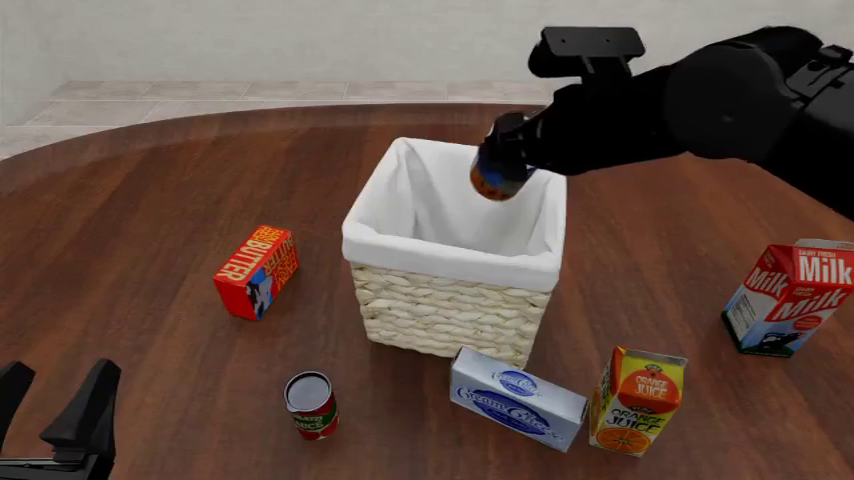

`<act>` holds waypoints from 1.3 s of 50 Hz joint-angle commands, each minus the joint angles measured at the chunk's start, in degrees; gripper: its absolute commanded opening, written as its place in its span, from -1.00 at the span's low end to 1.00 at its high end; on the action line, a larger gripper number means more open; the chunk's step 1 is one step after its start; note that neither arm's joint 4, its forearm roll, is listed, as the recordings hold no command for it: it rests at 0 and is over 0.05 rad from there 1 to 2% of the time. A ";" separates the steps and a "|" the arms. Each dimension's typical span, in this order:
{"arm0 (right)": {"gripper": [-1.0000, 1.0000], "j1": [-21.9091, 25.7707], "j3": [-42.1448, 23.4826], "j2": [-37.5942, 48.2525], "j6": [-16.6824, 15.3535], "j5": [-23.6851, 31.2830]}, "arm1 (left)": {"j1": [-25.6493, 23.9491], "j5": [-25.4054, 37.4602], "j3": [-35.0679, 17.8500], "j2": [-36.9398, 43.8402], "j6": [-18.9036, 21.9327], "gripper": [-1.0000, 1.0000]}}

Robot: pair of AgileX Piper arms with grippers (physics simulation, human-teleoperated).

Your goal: Pick up the alphabet soup and the tomato sauce, and put them in the basket.

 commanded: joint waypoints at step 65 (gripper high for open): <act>-1.00 0.77 2.94 10.94 0.56 -8.61 | 0.31 0.19 0.05 0.02 -1.67 1.00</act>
